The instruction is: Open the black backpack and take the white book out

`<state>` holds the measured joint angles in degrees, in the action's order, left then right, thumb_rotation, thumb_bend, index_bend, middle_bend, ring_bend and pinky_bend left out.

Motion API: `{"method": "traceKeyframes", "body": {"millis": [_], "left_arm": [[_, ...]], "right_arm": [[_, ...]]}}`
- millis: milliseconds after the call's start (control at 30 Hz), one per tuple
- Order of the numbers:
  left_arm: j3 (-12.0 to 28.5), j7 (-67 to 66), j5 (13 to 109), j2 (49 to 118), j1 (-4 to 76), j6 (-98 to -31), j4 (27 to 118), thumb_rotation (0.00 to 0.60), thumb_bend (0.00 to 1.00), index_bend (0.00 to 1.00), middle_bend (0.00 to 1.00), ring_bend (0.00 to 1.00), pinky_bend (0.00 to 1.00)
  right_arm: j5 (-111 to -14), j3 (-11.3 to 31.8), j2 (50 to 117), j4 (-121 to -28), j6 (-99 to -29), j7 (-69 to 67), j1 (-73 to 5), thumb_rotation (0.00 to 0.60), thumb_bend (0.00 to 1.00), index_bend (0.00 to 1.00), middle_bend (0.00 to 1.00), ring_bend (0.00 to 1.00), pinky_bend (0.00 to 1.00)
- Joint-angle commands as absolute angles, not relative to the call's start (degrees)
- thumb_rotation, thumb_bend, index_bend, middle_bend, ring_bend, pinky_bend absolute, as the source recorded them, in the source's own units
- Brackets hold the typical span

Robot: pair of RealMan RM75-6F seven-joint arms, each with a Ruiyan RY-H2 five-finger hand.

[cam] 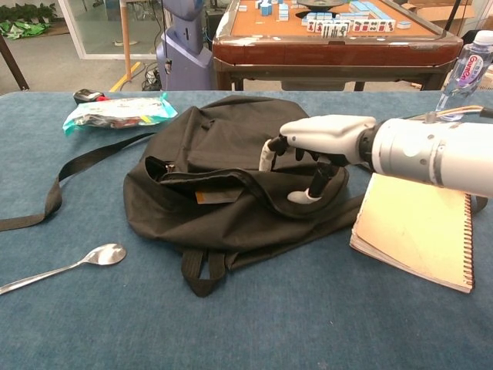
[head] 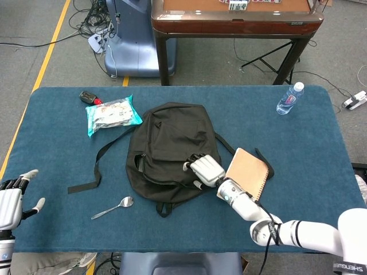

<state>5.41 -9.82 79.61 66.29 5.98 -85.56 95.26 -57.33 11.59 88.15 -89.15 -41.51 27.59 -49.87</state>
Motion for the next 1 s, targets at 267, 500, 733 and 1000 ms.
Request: {"method": "traceKeyframes", "body": {"millis": [267, 500, 733, 1000], "left_arm": [[5.67, -9.50, 79.83, 66.31, 6.22, -85.50, 94.90, 0.600, 0.26, 0.25, 0.29, 0.32, 0.25], [6.54, -9.18, 81.40, 65.54, 7.81, -84.88, 95.56, 0.600, 0.26, 0.25, 0.29, 0.32, 0.25], [6.80, -9.27, 83.37, 64.67, 9.42, -84.00, 96.91, 0.600, 0.26, 0.25, 0.29, 0.32, 0.25], [6.60, -9.11, 83.34, 64.92, 9.70, -83.80, 97.10, 0.600, 0.26, 0.25, 0.29, 0.32, 0.25]], "right_arm": [[-56.10, 12.04, 90.07, -87.08, -44.71, 25.35, -51.07, 0.600, 0.49, 0.53, 0.30, 0.20, 0.25], [-55.33, 13.31, 89.54, -86.48, -45.04, 22.08, -51.65, 0.600, 0.51, 0.54, 0.31, 0.21, 0.25], [-53.65, 13.96, 88.22, -87.09, -44.37, 20.13, -52.39, 0.600, 0.62, 0.54, 0.31, 0.21, 0.25], [-52.87, 14.32, 86.87, -87.89, -45.50, 19.16, -52.84, 0.600, 0.62, 0.54, 0.31, 0.21, 0.25]]}}
